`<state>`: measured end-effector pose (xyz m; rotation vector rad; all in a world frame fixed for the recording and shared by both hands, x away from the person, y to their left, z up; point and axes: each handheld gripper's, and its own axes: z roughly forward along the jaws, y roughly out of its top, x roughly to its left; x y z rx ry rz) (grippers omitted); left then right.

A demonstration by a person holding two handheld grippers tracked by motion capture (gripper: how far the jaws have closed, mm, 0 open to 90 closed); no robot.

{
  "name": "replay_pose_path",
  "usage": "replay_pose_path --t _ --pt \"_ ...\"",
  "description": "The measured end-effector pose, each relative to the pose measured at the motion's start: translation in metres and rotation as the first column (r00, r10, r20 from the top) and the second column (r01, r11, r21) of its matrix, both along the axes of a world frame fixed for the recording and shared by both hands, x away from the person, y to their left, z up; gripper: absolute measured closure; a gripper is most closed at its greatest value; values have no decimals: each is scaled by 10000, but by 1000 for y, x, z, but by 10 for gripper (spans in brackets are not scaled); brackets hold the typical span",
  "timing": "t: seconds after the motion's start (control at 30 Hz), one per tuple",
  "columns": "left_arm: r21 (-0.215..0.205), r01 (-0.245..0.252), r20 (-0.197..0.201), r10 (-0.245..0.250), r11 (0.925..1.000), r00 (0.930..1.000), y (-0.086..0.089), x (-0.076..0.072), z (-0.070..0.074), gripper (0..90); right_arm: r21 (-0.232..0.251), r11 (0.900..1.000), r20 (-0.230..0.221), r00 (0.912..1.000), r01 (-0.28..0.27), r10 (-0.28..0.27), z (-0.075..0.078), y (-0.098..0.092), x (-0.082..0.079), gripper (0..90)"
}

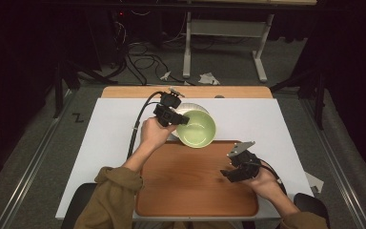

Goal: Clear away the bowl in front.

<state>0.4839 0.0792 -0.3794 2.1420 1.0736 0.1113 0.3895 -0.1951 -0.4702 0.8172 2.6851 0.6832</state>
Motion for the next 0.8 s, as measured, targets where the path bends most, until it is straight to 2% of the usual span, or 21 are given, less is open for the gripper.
replay_pose_path --t 0.1,0.37,0.53,0.8 --pt "-12 155 97 -155 9999 9998 -1 -5 1 822 -114 9998 66 9999 -149 149 0 0 1 367" --pt "-125 472 260 -469 9988 9986 1 -22 3 822 -21 10000 35 10000 50 -50 -1 0 0 367" --pt "-164 708 201 -705 9974 9973 0 -30 2 822 -49 10000 79 10000 -31 31 -1 0 0 367" --pt "-340 760 92 -757 9965 9971 4 -39 -2 822 -13 10000 49 10000 38 -38 -1 0 0 367"
